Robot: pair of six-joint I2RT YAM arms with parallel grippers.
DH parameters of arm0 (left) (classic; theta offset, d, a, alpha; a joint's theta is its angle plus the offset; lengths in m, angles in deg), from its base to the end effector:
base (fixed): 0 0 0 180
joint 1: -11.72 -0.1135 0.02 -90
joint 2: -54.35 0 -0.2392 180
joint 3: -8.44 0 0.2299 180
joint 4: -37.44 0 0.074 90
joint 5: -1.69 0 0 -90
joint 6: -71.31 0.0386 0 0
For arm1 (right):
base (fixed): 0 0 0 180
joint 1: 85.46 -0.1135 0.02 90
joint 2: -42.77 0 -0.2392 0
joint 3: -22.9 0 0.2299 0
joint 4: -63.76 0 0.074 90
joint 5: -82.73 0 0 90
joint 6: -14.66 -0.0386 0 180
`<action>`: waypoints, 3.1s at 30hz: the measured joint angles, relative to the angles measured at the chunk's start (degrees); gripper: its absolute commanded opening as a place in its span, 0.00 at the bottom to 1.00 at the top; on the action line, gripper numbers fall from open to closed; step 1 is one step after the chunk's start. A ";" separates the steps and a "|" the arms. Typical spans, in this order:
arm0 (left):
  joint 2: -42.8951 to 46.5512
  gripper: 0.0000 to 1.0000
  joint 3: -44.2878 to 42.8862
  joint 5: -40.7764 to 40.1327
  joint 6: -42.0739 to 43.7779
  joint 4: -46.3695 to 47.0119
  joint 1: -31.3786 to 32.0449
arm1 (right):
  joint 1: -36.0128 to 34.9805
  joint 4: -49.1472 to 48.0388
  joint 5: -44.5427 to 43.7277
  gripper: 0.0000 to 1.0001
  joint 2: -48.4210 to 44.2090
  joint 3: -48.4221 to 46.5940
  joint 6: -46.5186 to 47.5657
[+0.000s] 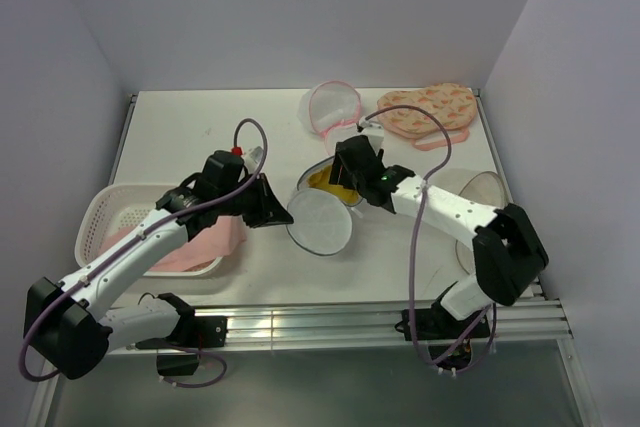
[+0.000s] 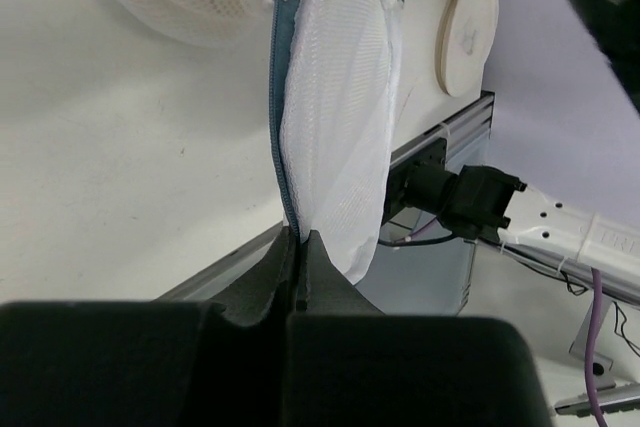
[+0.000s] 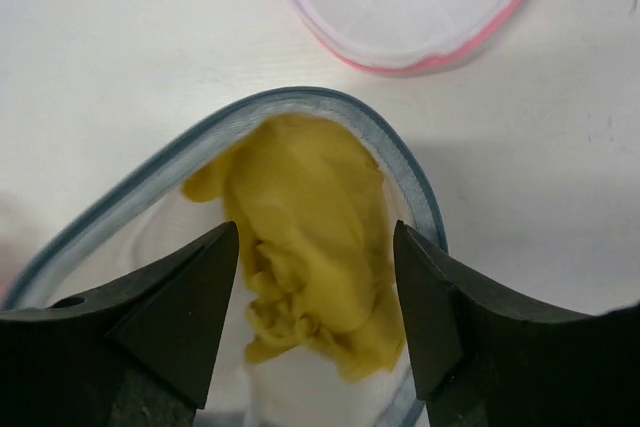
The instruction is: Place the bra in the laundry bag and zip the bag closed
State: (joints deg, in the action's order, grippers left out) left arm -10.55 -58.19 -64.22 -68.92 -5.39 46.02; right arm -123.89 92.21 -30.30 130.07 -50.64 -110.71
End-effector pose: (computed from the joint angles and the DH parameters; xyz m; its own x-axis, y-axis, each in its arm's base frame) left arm 0.1817 -0.1430 0.2652 -0.9381 -0.2094 -0.2758 0.0742 0.6563 -0.7509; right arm 0.2547 0.1828 0.2242 -0.6289 0.1811 -0.7561 0.0233 0.9765 0.2144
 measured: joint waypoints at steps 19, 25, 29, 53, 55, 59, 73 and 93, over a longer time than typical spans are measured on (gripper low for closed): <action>-2.38 0.01 -1.09 -3.04 3.63 -1.29 -7.91 | 3.15 3.76 1.77 0.72 -9.90 -0.31 2.45; -5.97 0.13 -6.29 -6.91 6.40 -2.71 -10.64 | 3.98 3.02 5.09 0.71 -6.14 -0.31 2.25; -10.10 0.15 -10.84 -9.07 7.37 -2.51 -11.10 | 3.98 2.51 6.71 0.70 -3.80 -0.42 2.23; -25.75 0.41 -22.16 -16.20 11.91 -2.89 -20.17 | 5.11 0.83 12.07 0.70 1.11 -2.43 2.29; -25.90 0.43 -22.10 -16.90 11.56 -2.80 -20.20 | 5.11 0.87 12.31 0.70 1.03 -2.43 2.36; -21.73 0.45 -19.69 -21.29 10.05 -2.12 -20.20 | 5.11 0.87 13.49 0.69 -0.02 -2.43 2.49; 2.67 0.48 -0.98 -32.28 5.33 -7.13 -20.31 | 5.09 -0.55 19.17 0.69 -13.44 3.56 2.27; 0.24 0.41 -0.28 -44.26 2.40 -18.45 -3.41 | 5.05 -1.60 22.45 0.68 -18.97 9.92 1.84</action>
State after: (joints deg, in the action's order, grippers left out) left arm -10.31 -58.48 -108.48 -66.52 -23.84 42.61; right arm -118.85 90.61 -7.85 111.10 -40.71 -108.88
